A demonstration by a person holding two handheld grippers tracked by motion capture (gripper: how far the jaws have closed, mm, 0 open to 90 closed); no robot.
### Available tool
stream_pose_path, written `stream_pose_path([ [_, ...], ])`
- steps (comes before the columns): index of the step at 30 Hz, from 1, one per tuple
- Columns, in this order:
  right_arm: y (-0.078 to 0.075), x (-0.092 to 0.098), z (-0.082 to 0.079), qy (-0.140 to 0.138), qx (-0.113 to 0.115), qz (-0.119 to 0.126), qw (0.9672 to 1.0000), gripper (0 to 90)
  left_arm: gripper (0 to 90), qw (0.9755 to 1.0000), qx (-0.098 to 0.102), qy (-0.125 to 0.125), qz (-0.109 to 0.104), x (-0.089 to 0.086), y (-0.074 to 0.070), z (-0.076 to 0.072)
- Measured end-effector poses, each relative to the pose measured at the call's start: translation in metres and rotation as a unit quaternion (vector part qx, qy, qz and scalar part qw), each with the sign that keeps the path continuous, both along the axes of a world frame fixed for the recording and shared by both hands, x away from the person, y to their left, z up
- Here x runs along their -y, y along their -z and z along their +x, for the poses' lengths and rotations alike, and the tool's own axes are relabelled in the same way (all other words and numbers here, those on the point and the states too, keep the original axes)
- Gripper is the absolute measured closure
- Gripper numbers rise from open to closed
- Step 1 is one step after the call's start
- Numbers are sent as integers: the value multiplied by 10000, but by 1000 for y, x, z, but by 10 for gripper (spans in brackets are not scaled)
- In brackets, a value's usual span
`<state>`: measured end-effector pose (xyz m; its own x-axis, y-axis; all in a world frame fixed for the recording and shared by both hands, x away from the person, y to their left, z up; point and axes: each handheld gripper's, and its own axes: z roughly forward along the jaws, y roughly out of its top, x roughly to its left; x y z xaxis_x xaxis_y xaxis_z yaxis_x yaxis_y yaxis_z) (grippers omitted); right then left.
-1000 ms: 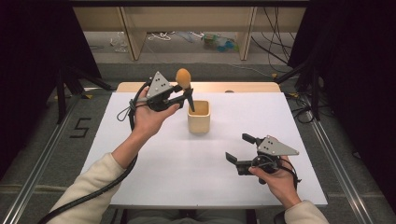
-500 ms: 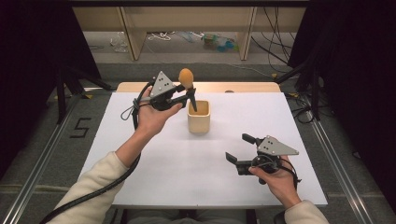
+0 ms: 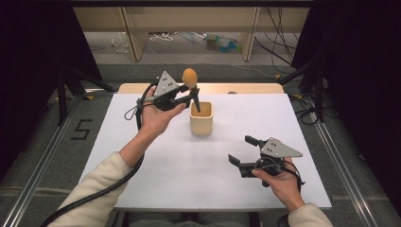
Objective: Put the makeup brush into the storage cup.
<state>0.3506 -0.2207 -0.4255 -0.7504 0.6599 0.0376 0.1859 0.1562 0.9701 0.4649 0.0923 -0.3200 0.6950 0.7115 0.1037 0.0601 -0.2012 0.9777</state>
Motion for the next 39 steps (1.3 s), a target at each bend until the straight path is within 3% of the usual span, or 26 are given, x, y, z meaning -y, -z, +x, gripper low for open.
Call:
stream_pose_path([
  [3,0,0,0,9,2,1,10000,103,649,10000,-1,-2,-8,1,1,1],
  [5,0,0,2,4,141,-18,9999,103,649,10000,-6,-7,20,1,1,2],
  [9,1,-1,0,-29,-3,54,10000,103,649,10000,-23,-16,20,1,1,3],
  [30,1,-1,1,-50,-3,77,10000,103,649,9999,-80,-14,65,7,5,10],
  [31,1,-1,3,-35,138,50,9999,103,649,9999,-88,-5,68,8,6,11],
  [33,1,-1,2,-50,139,41,9999,103,649,9999,-87,-6,94,8,6,11],
  [34,1,-1,1,-66,-13,75,9999,102,649,9999,-86,-9,95,8,6,11],
  [37,1,-1,0,-44,-10,52,10000,103,649,9999,-91,-9,115,9,6,12],
  [38,1,-1,0,-58,-5,98,9999,103,649,9999,-94,-8,117,9,6,12],
  [39,0,0,1,-11,128,-20,9999,103,649,9999,-95,-1,118,9,6,12],
])
